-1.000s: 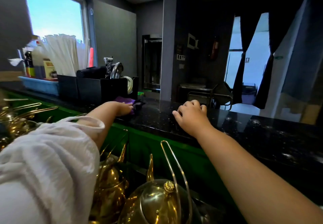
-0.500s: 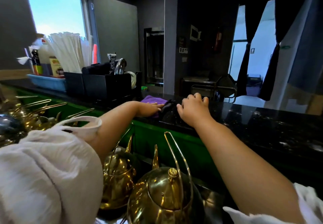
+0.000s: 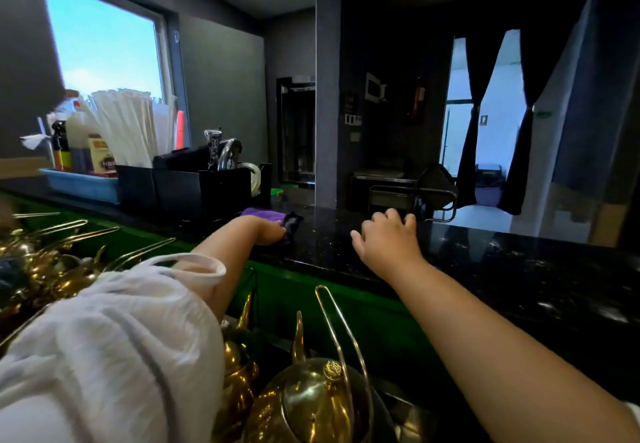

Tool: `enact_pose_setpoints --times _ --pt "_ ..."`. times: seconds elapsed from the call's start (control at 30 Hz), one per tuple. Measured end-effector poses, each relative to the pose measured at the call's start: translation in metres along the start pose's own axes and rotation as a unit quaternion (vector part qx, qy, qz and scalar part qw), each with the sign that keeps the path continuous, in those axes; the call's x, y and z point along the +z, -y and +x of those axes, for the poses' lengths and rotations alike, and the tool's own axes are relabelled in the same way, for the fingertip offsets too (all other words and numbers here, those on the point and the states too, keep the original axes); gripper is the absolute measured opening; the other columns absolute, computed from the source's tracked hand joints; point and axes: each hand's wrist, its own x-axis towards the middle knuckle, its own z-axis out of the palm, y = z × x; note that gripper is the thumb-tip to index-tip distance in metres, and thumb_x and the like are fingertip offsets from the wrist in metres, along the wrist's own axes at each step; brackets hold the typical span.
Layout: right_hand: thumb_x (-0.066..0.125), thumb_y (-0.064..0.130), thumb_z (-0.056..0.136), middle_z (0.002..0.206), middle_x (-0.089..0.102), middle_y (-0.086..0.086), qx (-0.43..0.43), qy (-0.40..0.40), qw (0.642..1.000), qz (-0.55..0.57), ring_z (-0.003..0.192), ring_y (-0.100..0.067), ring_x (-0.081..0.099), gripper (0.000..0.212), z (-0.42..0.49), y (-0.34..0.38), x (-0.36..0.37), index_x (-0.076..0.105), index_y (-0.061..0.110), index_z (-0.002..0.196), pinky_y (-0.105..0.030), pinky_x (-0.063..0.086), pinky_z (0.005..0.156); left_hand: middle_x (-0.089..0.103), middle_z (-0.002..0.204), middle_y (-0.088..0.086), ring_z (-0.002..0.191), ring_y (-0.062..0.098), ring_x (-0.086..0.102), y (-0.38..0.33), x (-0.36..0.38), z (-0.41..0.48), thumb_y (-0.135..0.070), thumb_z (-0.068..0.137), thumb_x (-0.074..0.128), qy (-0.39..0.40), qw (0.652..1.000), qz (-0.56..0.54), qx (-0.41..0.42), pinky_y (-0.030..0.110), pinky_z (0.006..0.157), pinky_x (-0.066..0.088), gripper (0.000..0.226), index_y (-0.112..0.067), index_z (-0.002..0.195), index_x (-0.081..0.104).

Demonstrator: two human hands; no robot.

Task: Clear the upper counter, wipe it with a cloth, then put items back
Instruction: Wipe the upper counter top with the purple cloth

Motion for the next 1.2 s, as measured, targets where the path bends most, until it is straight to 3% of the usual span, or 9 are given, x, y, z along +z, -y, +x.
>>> enact_pose_setpoints --times 0.13,0.27,0.37,0.5,0.63,0.8,0.97,1.07,1.2 --pt "0.027 0.043 0.100 0.132 0.048 -0.008 0.021 0.007 1.000 0.022 0.132 -0.028 0.030 0.047 0.006 -0.002 0.010 0.059 0.012 0.116 -0.050 0.018 0.110 0.032 0.151 0.013 0.138 0.030 0.033 0.003 -0.017 0.027 -0.028 0.101 0.032 -0.011 0.999 -0.007 -0.042 0.037 0.114 0.026 0.050 -0.005 0.145 0.028" --pt "0.026 0.043 0.100 0.133 0.047 -0.009 0.022 0.022 0.999 0.035 0.133 -0.030 0.027 0.049 0.013 -0.001 0.014 0.059 0.011 0.117 -0.051 0.016 0.110 0.036 0.149 0.013 0.137 0.027 0.035 -0.004 -0.023 0.045 -0.029 0.102 0.030 0.010 0.997 -0.052 -0.050 0.034 0.112 0.026 0.048 -0.002 0.141 0.036" --pt "0.028 0.042 0.100 0.136 0.046 -0.010 0.019 0.021 0.999 0.030 0.135 -0.030 0.026 0.048 0.014 0.000 0.014 0.055 0.010 0.122 -0.051 0.015 0.111 0.033 0.150 0.012 0.129 0.023 0.041 -0.016 -0.016 0.037 -0.033 0.103 0.021 -0.001 0.997 -0.081 0.018 0.032 0.110 0.026 0.044 -0.012 0.138 0.037" --pt "0.029 0.041 0.100 0.134 0.047 -0.010 0.025 0.015 0.999 0.037 0.131 -0.030 0.030 0.046 0.010 0.002 0.008 0.053 0.010 0.124 -0.049 0.021 0.108 0.003 0.159 0.004 0.146 0.030 0.006 -0.021 -0.006 0.008 -0.040 0.102 0.018 0.054 0.992 -0.081 0.078 0.047 0.118 0.008 0.049 -0.034 0.149 0.007" --pt "0.033 0.038 0.100 0.124 0.053 -0.008 0.008 -0.022 0.997 0.072 0.123 -0.028 0.039 0.040 -0.001 0.005 -0.001 0.056 0.010 0.117 -0.043 0.029 0.102 0.001 0.160 0.003 0.147 0.028 0.000 -0.026 0.005 -0.018 -0.035 0.103 0.020 0.055 0.991 -0.057 0.103 0.049 0.119 -0.001 0.048 -0.033 0.149 0.008" --pt "0.035 0.043 0.098 0.122 0.053 -0.006 -0.029 -0.007 0.992 0.124 0.123 -0.026 0.039 0.039 -0.018 0.002 -0.007 0.056 0.015 0.115 -0.044 0.030 0.102 0.033 0.152 0.008 0.136 0.025 0.037 -0.020 0.015 -0.027 -0.029 0.100 0.038 -0.094 0.983 -0.108 0.118 0.033 0.111 0.027 0.047 -0.025 0.146 0.030" --pt "0.025 0.057 0.096 0.148 0.033 -0.009 -0.005 0.093 0.989 0.117 0.142 -0.031 0.013 0.057 -0.018 0.000 0.000 0.040 0.021 0.138 -0.054 0.009 0.113 0.014 0.159 0.002 0.146 0.023 0.014 -0.022 0.015 -0.026 -0.034 0.103 0.020 -0.009 0.990 -0.077 0.114 0.041 0.119 0.006 0.046 -0.031 0.149 0.019" --pt "0.021 0.060 0.095 0.158 0.012 -0.010 0.000 0.130 0.984 0.124 0.145 -0.032 -0.017 0.062 -0.016 -0.002 0.002 0.028 0.026 0.146 -0.057 -0.016 0.111 0.009 0.159 0.003 0.147 0.024 0.009 -0.024 0.005 -0.011 -0.034 0.103 0.016 0.013 0.995 -0.046 0.091 0.041 0.119 0.004 0.047 -0.030 0.150 0.014" --pt "0.018 0.058 0.096 0.160 -0.006 -0.007 -0.021 0.133 0.983 0.125 0.137 -0.031 -0.036 0.058 -0.015 -0.005 0.006 0.021 0.032 0.148 -0.059 -0.029 0.101 0.009 0.159 0.006 0.147 0.026 0.011 -0.022 -0.005 0.020 -0.032 0.103 0.018 0.015 0.999 -0.042 0.018 0.040 0.118 0.009 0.049 -0.021 0.151 0.013"
